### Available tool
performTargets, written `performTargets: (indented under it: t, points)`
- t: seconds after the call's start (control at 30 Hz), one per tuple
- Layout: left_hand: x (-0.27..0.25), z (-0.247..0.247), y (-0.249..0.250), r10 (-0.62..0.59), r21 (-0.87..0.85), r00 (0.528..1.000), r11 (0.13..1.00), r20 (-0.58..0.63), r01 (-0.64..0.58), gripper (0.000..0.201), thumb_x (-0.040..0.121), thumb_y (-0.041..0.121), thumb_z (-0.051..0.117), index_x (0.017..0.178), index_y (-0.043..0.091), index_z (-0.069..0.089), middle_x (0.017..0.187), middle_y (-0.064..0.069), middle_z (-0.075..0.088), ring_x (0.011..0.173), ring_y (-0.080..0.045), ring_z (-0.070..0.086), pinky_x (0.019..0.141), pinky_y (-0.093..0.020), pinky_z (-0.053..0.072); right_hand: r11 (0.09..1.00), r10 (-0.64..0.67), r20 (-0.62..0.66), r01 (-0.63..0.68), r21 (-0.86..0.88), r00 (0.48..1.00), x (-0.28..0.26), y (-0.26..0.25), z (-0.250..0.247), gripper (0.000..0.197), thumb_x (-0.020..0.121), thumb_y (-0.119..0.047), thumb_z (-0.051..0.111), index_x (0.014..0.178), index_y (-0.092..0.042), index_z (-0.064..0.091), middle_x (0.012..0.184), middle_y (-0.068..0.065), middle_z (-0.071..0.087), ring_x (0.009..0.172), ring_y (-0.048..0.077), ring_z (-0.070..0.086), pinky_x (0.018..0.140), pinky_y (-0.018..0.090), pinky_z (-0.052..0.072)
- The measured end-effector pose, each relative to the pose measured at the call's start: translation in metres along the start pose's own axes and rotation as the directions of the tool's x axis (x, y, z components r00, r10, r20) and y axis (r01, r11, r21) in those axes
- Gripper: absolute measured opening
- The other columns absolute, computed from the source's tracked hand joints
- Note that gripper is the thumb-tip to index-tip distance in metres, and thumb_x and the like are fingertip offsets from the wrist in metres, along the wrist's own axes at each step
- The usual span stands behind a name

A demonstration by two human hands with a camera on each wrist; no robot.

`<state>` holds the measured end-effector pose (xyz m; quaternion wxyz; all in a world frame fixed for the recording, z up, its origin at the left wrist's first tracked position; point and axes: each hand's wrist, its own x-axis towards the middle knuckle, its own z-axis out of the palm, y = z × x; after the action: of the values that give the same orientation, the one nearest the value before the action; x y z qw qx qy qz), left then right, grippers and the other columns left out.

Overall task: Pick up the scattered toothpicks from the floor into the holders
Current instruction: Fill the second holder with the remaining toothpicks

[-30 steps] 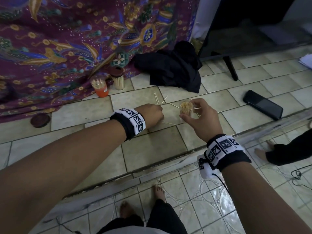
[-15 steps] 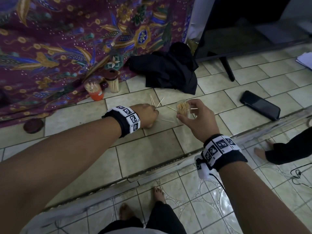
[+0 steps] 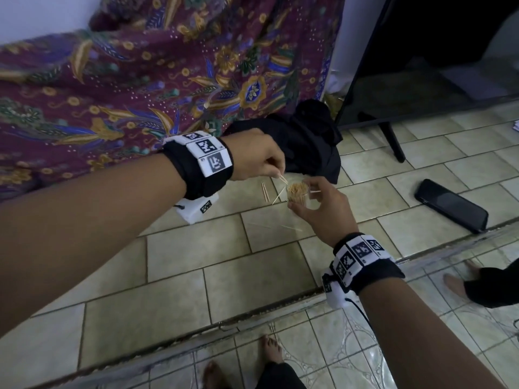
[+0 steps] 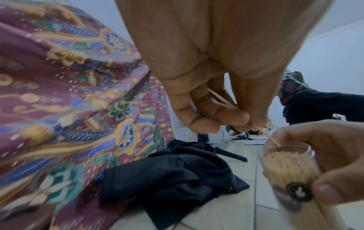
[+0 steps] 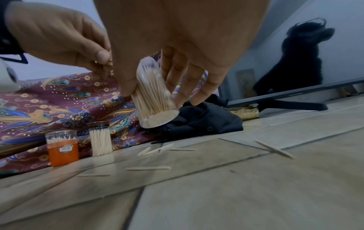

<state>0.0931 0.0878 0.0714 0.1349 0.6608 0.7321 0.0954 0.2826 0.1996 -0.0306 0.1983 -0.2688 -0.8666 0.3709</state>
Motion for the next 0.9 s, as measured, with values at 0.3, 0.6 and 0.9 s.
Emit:
performTargets:
  t: [0.3, 0.6, 0.9]
  points:
    - [0.037, -0.011, 0.022, -0.067, 0.121, 0.995, 0.991, 0.076, 0.057, 0.01, 0.084, 0.026, 0.072, 0.092, 0.02, 0.071, 0.08, 0.011, 0.066, 0.083, -0.011, 0.062, 0.081, -0.034, 0.052, 0.995, -0.088, 0.018, 0.087, 0.044, 0.996, 0.029, -0.019, 0.003, 0.044, 0.077, -0.033, 0.081, 0.112, -0.021, 0.058, 0.104, -0.01, 0.065, 0.095, 0.004, 0.058, 0.083, 0.023, 0.048]
    - [0.048, -0.027, 0.018, -0.046, 0.041, 0.998, 0.998, 0.052, 0.044, 0.011, 0.085, 0.026, 0.071, 0.095, 0.022, 0.075, 0.087, 0.012, 0.07, 0.081, -0.005, 0.061, 0.082, -0.028, 0.05, 0.997, -0.08, -0.007, 0.08, 0.022, 0.997, 0.049, -0.011, -0.008, 0.046, 0.076, -0.039, 0.081, 0.114, -0.027, 0.058, 0.107, -0.012, 0.065, 0.097, 0.003, 0.057, 0.083, 0.022, 0.048]
    - [0.055, -0.036, 0.003, -0.042, -0.04, 0.995, 0.998, -0.092, 0.038, 0.021, 0.084, 0.029, 0.073, 0.103, 0.02, 0.07, 0.095, 0.008, 0.069, 0.084, -0.007, 0.061, 0.077, -0.024, 0.048, 0.997, -0.04, -0.028, 0.041, 0.066, 0.999, 0.062, -0.002, -0.017, 0.046, 0.073, -0.033, 0.084, 0.112, -0.028, 0.058, 0.1, -0.017, 0.064, 0.093, -0.001, 0.059, 0.075, 0.005, 0.041]
